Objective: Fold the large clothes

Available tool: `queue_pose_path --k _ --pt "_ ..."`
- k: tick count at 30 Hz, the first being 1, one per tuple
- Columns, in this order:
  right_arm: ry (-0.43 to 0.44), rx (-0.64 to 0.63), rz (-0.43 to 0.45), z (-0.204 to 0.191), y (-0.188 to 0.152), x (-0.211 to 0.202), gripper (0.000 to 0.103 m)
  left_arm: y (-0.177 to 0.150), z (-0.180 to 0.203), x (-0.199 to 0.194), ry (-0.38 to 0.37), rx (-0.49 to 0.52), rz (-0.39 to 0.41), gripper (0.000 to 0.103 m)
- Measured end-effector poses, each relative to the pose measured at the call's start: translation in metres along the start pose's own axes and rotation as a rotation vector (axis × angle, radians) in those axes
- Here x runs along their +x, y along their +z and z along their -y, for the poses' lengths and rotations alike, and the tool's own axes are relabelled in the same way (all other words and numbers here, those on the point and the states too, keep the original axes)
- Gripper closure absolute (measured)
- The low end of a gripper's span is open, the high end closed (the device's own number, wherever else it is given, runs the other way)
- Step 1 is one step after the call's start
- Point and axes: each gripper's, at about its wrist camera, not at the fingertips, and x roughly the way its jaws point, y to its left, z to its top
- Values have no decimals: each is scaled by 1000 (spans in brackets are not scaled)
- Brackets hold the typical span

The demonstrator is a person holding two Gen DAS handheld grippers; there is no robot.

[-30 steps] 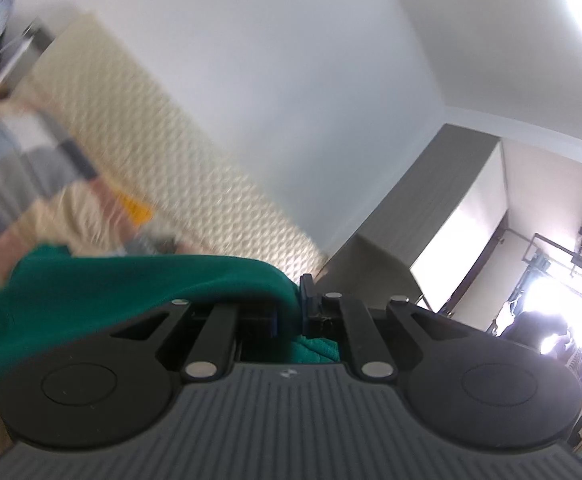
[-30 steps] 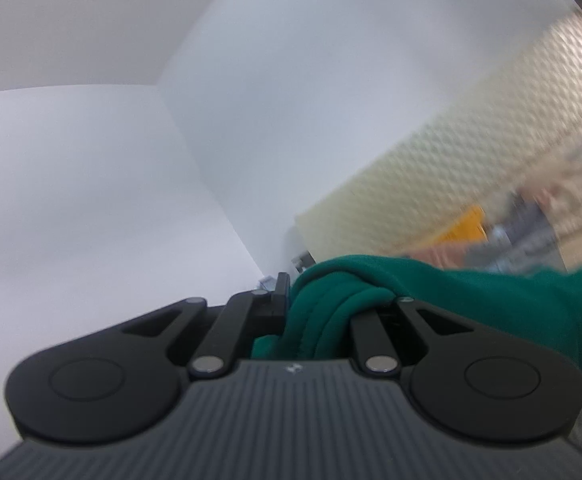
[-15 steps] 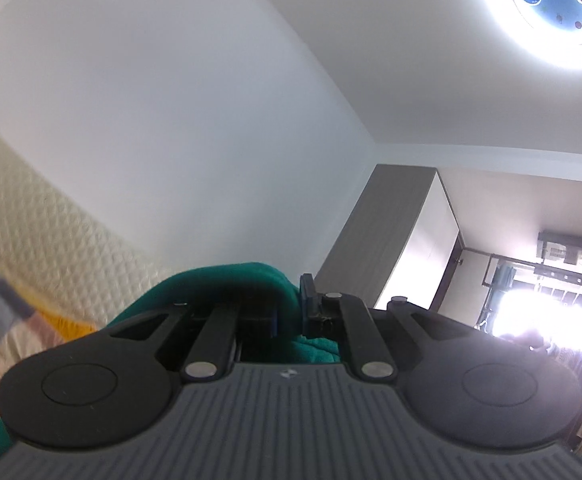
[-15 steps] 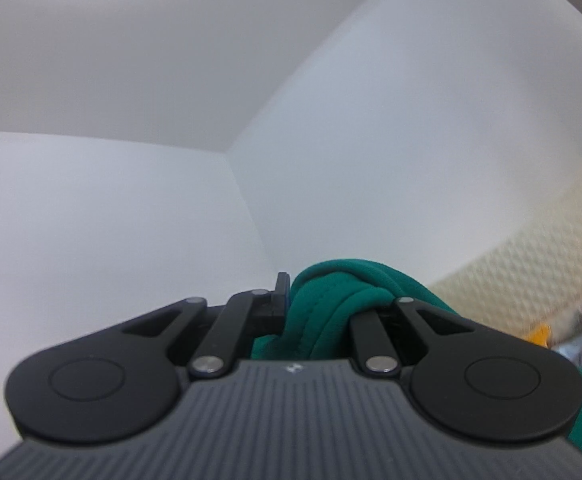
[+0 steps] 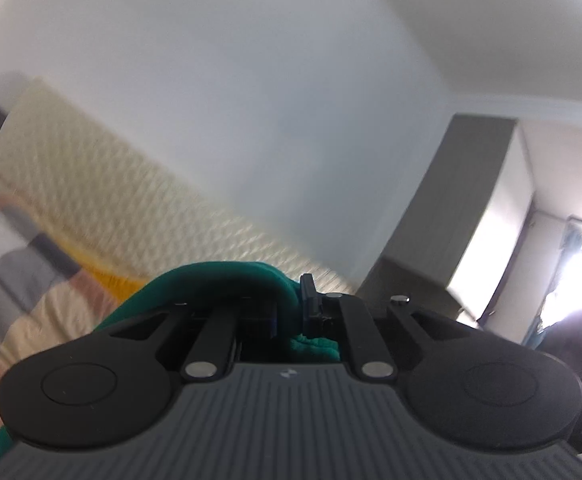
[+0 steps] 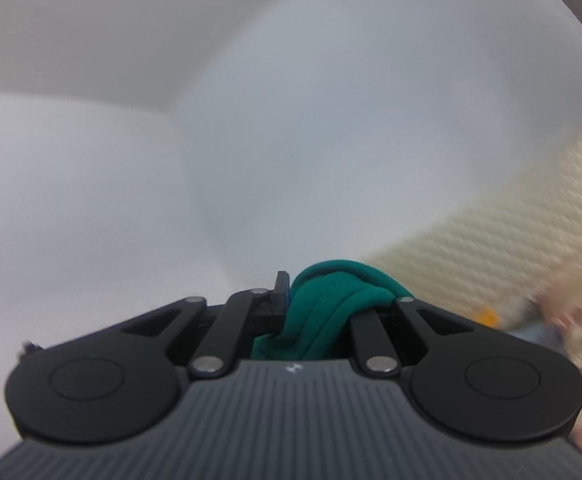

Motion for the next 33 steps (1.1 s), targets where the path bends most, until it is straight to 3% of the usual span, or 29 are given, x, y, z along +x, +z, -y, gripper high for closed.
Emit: queue_pose_path --k 5,9,12,17,23,24,25,26,27,29,33 --pt "-148 24 -119 94 -74 67 91 -70 -78 96 90 27 -105 91" --pt "-251 39 -208 174 -136 124 91 -145 -160 176 169 -9 -225 91" --pt "-317 28 -271 214 -184 152 91 -200 -224 221 201 -12 -277 91" --pt "-375 -11 -344 243 -240 165 89 -250 -287 276 277 7 -381 90" --pt "-438 -46 -432 257 -290 176 89 -270 -302 279 298 23 -429 88" --pt "-439 -48 -430 254 -290 174 89 -266 -295 272 297 31 -431 84" --pt "-437 -49 -428 254 -290 174 86 -260 -287 265 296 41 -432 69" --pt "-436 -53 -428 249 -287 171 79 -255 -280 258 300 48 -433 46" --pt "-434 -55 -431 245 -284 169 74 -248 -270 248 299 50 -429 39" --pt "-423 -50 -443 237 -277 165 62 -235 -255 229 287 57 -413 35" --pt "-412 -66 -431 207 -258 140 58 -217 -222 190 289 78 -400 35"
